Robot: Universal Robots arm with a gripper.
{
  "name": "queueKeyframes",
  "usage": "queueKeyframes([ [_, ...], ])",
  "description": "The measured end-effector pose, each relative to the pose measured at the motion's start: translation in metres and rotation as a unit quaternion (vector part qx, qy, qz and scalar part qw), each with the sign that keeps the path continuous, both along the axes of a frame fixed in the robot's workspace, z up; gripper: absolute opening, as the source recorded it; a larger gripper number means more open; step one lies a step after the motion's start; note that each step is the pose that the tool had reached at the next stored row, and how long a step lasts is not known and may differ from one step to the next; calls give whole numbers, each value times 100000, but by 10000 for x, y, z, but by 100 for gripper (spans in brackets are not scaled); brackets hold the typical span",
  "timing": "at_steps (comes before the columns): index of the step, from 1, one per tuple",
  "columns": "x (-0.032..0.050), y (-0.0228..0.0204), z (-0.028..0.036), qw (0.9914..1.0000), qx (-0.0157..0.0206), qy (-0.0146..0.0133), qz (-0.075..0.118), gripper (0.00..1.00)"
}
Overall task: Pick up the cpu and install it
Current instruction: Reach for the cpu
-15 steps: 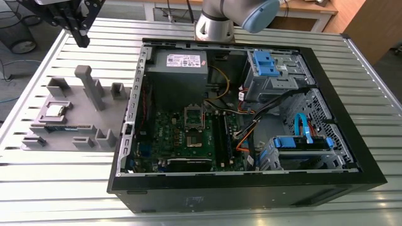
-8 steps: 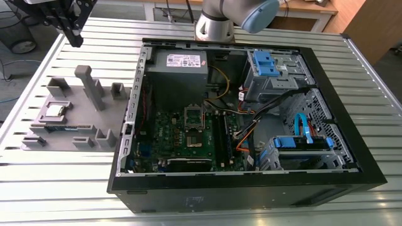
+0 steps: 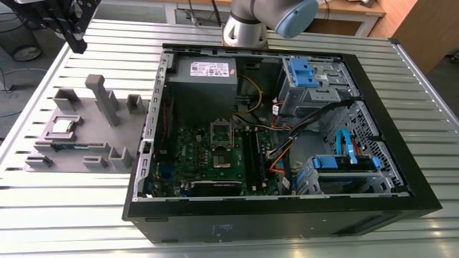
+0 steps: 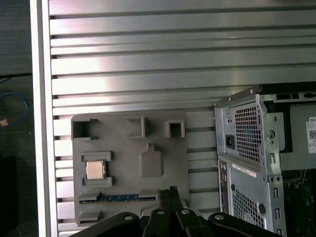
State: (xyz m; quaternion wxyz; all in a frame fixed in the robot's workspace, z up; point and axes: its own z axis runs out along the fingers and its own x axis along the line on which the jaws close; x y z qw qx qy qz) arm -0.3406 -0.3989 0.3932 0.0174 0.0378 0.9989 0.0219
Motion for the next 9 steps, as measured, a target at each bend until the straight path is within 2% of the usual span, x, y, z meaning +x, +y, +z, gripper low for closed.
queueKeyframes([
  [9, -79, 0, 0, 100000, 4, -9, 2, 11],
])
